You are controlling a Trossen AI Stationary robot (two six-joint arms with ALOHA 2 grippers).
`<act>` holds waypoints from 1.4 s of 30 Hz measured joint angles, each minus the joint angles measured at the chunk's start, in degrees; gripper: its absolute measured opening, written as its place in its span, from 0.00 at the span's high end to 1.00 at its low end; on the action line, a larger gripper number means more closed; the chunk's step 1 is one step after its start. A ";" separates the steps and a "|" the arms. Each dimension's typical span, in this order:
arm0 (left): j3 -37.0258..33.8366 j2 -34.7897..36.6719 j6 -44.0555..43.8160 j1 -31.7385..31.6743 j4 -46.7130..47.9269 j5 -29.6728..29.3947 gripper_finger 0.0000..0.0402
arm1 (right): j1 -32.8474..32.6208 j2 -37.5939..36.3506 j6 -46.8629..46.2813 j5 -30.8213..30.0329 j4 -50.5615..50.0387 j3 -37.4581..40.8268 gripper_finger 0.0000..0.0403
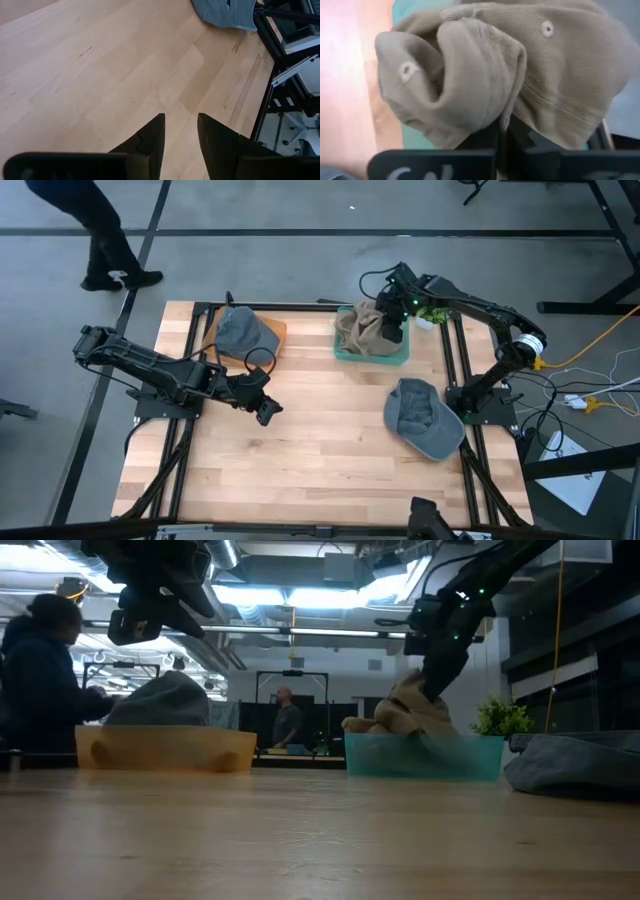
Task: Pick & Place hat
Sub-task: Put the brown cap into the green bin
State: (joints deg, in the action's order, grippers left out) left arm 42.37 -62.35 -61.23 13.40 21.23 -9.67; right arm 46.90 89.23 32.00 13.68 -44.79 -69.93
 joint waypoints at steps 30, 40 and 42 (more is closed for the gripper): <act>0.00 0.00 2.94 -0.01 0.07 -1.28 0.72 | 1.81 -0.09 -4.18 6.88 -17.04 -6.28 0.66; 0.02 -0.02 3.54 -0.01 0.36 -3.34 0.73 | 0.91 -0.17 -16.09 8.79 -24.79 -20.78 0.57; 0.02 -0.02 3.54 -0.01 0.35 -3.34 0.72 | -0.37 -0.17 -17.20 11.44 -27.19 -23.20 0.57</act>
State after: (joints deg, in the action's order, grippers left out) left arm 42.39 -62.37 -57.69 13.39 21.58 -13.02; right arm 46.53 89.06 14.80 25.12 -71.98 -93.13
